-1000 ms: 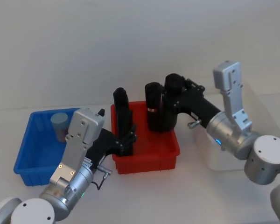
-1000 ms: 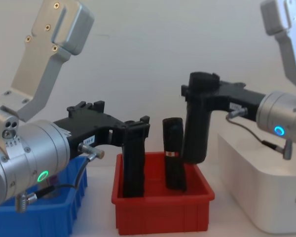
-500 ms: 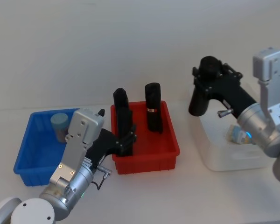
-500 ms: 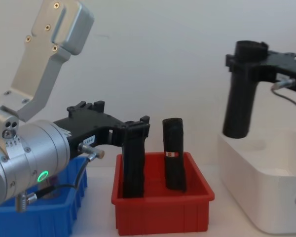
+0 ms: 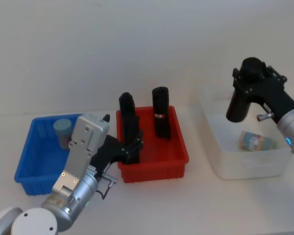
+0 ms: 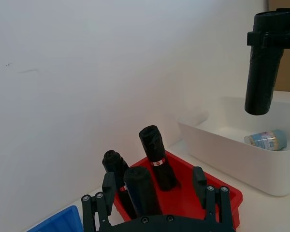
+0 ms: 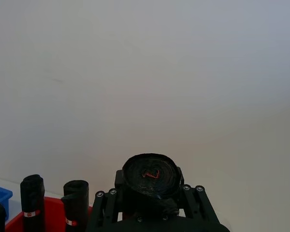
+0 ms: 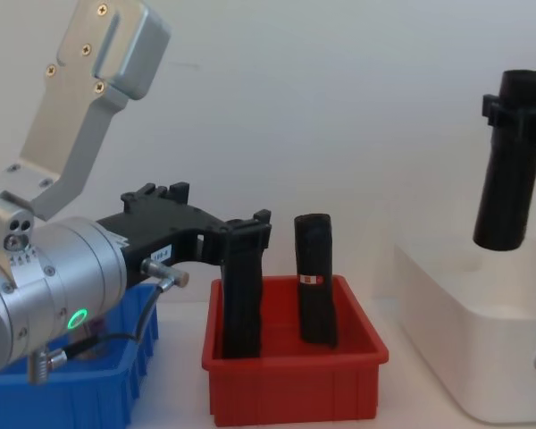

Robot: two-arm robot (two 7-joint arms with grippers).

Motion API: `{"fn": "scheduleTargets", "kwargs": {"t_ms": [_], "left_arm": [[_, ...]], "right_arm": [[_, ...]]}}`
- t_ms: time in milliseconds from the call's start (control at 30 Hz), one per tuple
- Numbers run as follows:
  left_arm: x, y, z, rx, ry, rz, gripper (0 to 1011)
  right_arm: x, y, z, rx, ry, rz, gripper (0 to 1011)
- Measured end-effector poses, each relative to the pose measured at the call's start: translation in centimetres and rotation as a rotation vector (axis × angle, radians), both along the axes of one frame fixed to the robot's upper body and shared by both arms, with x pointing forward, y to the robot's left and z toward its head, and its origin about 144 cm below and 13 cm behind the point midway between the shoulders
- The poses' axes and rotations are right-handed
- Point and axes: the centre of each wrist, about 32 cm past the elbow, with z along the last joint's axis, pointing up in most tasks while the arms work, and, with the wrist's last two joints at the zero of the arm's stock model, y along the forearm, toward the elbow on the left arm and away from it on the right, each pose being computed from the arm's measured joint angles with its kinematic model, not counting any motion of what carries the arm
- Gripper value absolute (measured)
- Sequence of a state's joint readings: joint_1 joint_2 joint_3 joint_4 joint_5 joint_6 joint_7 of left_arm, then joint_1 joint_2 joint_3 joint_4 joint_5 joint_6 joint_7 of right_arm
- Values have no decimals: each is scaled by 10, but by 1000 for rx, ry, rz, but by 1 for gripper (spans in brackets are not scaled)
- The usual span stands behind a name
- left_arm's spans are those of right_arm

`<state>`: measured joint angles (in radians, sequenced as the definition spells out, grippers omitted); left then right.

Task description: Pick the cotton swabs from the blue box and place them into the white box.

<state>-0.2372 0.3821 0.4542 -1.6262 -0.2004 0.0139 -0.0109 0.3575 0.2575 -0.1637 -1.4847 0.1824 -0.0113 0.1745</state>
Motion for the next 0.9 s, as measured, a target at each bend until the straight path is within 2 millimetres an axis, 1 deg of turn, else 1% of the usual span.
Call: {"fn": "scheduleTargets", "kwargs": {"t_ms": [167, 233, 267, 300, 367, 400, 433, 567, 900], "left_arm": [[0, 0, 0, 0, 0, 0, 1003], [0, 0, 0, 0, 0, 0, 1003], [0, 0, 0, 0, 0, 0, 1003], [0, 0, 0, 0, 0, 0, 1003], [0, 0, 0, 0, 0, 0, 1003], [0, 0, 0, 0, 0, 0, 1003], [0, 0, 0, 0, 0, 0, 1003], [0, 0, 0, 0, 0, 0, 1003], [0, 0, 0, 0, 0, 0, 1003]], "right_arm": [[-1, -5, -1, -1, 12, -6, 682], [-1, -6, -2, -2, 18, -4, 711], [0, -7, -3, -3, 22, -2, 777], [0, -8, -3, -3, 24, 0, 777], [0, -9, -4, -4, 30, 3, 863], [0, -9, -4, -4, 31, 4, 863], [0, -9, -5, -4, 32, 5, 916], [1, -10, -6, -6, 38, 9, 999], [2, -12, -7, -6, 46, 14, 1001]]}}
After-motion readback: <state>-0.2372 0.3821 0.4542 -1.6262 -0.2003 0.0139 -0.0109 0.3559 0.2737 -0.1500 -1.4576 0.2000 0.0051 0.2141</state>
